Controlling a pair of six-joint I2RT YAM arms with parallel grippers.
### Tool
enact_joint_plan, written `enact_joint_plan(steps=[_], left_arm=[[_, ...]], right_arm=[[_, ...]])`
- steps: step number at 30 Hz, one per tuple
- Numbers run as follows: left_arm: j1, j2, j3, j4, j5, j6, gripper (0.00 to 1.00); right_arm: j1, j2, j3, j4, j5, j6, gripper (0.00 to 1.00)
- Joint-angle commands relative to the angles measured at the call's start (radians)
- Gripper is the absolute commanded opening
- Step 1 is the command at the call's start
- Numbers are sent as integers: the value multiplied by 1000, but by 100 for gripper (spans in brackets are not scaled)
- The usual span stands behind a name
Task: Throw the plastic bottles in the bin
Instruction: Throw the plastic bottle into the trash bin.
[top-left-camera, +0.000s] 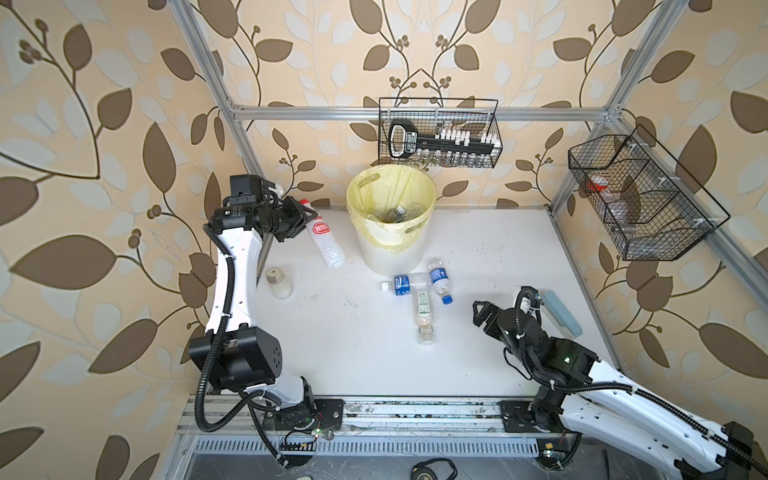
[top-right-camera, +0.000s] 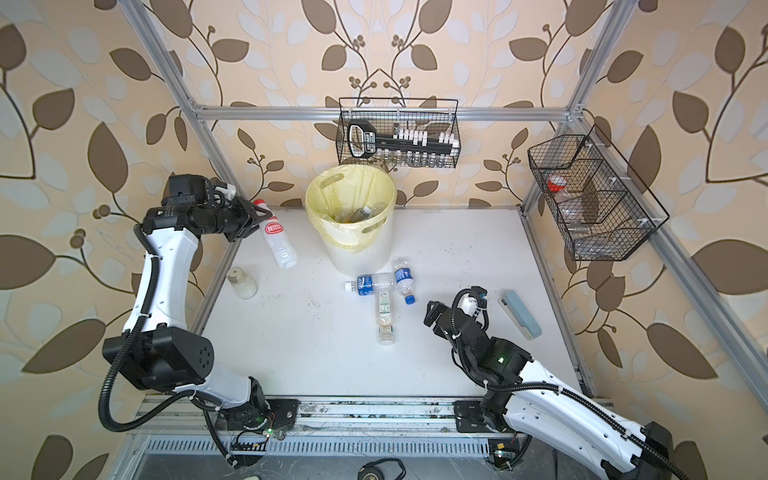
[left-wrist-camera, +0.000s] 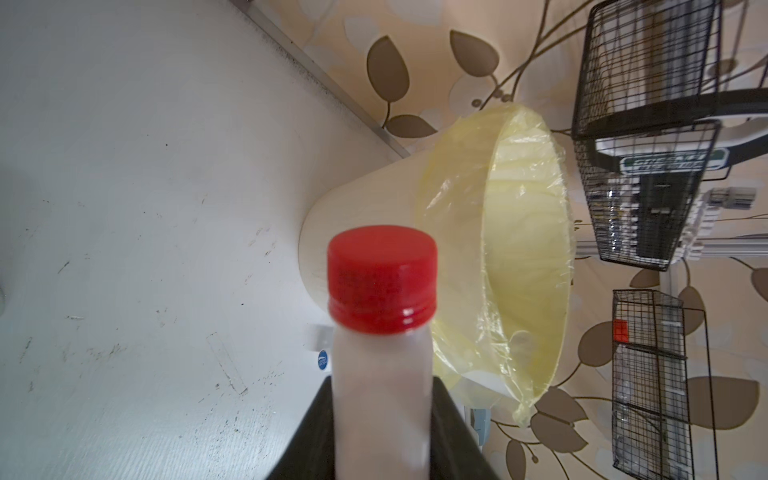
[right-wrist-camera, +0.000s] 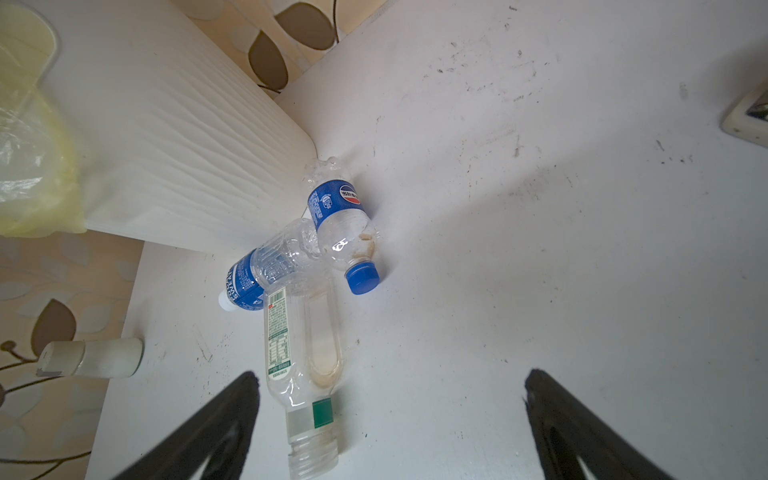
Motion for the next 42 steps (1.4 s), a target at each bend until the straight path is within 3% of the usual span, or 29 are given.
enact_joint_plan(steps=[1, 7, 16, 22, 27, 29, 30, 31, 32, 35, 42], left_arm=[[21, -97, -11, 65, 39, -13, 31], [36, -206, -158, 120, 13, -10, 31], [36, -258, -145, 240, -5, -112, 32], [-36, -131, 52, 247, -49, -201, 35], [-232, 56, 264, 248, -204, -207, 34], [-297, 180, 419, 236, -242, -209, 34], [-321, 237, 483, 223, -257, -216, 37], [-341, 310, 570, 202, -266, -227, 62], [-352, 380, 662, 183, -262, -241, 98], [-354, 467, 764, 217, -281, -273, 99], [-343, 344, 721, 244, -326, -221, 99]], right_arm=[[5, -3, -21, 10, 18, 10, 100], [6, -4, -21, 8, 24, 5, 100], [6, 37, -30, 61, 4, -7, 100], [6, 66, -31, 88, -6, -6, 100], [6, 81, -32, 107, -3, -10, 100], [6, 91, -35, 116, -3, -12, 100], [6, 96, -33, 116, -5, -12, 100], [6, 101, -31, 116, -6, -14, 100], [6, 105, -28, 112, -7, -17, 100], [6, 96, -14, 90, -1, -19, 100], [3, 56, -30, 76, 22, -17, 100]])
